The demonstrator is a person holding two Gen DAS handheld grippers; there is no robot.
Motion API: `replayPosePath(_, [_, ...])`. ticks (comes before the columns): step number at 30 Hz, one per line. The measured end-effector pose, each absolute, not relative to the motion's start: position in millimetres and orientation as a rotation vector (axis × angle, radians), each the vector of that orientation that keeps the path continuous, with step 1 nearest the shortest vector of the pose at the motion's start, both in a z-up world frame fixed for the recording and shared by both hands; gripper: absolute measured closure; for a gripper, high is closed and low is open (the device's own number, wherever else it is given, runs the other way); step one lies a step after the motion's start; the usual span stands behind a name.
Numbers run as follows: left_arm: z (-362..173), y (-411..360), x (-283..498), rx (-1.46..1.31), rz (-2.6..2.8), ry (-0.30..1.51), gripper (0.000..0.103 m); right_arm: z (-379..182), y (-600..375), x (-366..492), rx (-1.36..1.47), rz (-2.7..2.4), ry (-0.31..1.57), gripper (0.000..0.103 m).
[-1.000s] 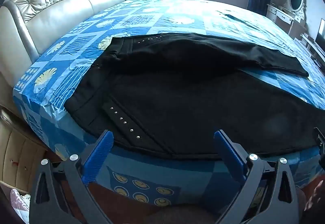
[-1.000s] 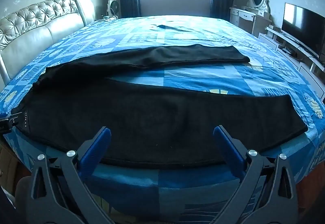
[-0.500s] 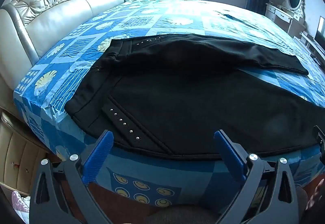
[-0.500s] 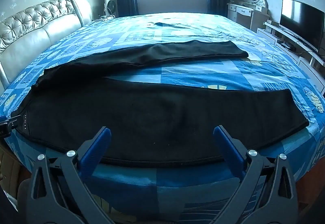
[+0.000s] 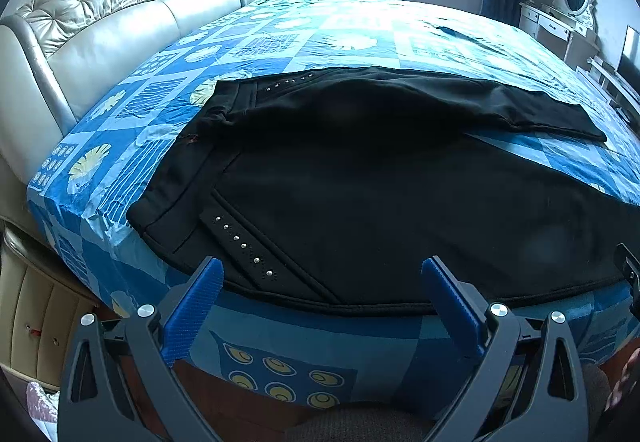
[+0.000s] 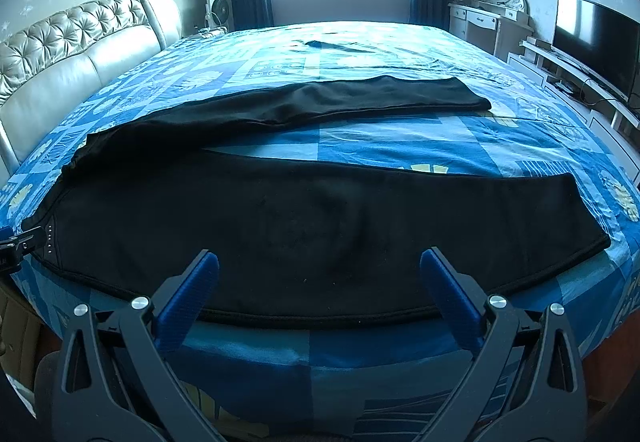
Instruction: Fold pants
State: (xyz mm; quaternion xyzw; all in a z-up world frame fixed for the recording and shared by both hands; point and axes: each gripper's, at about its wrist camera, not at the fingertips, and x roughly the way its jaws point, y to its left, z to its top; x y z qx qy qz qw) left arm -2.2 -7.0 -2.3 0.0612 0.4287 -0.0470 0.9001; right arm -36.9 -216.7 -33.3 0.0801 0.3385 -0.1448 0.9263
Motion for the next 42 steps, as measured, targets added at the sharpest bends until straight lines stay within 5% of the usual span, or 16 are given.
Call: replayPosePath(42, [-1.0, -13.9, -5.9, 0.135, -0.129, 0.887, 0.004, -35.2, -215.9, -35.9, 0.159, -0.296, 0.698, 0.002])
